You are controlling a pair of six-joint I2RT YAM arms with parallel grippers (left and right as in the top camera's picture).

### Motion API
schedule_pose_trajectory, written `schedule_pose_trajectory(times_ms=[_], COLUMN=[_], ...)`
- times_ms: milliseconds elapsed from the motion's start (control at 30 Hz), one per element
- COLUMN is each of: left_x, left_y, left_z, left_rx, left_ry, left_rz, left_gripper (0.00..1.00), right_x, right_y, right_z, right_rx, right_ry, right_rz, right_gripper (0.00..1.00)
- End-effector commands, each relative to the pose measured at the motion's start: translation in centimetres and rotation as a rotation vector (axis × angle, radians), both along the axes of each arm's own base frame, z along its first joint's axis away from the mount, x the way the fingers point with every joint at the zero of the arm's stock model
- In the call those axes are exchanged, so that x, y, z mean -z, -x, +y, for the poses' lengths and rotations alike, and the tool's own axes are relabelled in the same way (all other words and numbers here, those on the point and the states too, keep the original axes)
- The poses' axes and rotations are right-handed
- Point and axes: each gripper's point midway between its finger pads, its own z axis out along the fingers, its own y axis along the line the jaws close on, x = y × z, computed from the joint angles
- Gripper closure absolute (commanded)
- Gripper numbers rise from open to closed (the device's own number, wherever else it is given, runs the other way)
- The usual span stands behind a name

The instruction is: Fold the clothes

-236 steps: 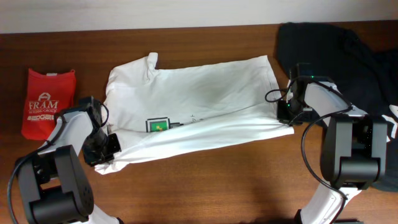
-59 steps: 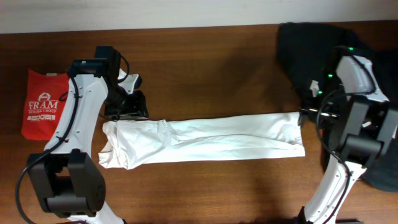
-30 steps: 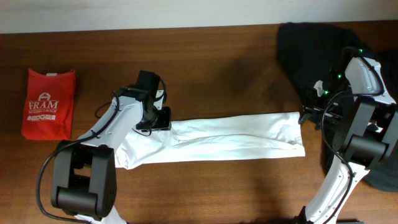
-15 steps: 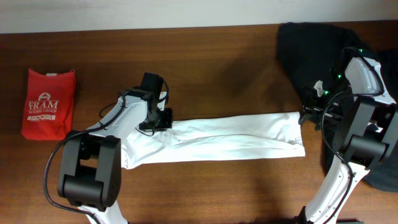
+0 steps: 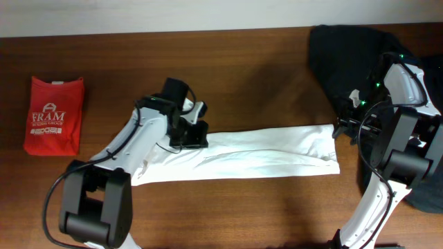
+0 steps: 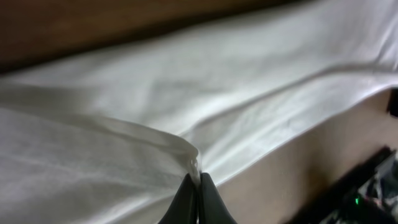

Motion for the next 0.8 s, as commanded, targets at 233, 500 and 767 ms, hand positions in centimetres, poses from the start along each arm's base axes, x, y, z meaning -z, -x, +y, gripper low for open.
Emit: schedule_pose_trajectory(times_ms=[233, 500, 767], left_x=[-0.7, 0.1, 0.3], left_y=[3.7, 6.6, 6.1], left_z=[-4.1, -1.6, -1.2], left_rx=[0.194, 0.2, 0.231], left_ry=[0.024, -0.111, -0.134], left_rz=[0.008, 0.13, 0.09], left_gripper=[1.0, 1.0, 0.7], right_x=[-1.3, -1.3, -1.3], right_y=[-0.1, -0.1, -0.1], right_z=[0.4, 0.4, 0.4], right_rx=[-0.011, -0.012, -0.011], right_ry=[-0.006, -0.005, -0.006], right_rz=[-0.034, -0.034, -0.033], right_gripper=[0.4, 0.4, 0.4])
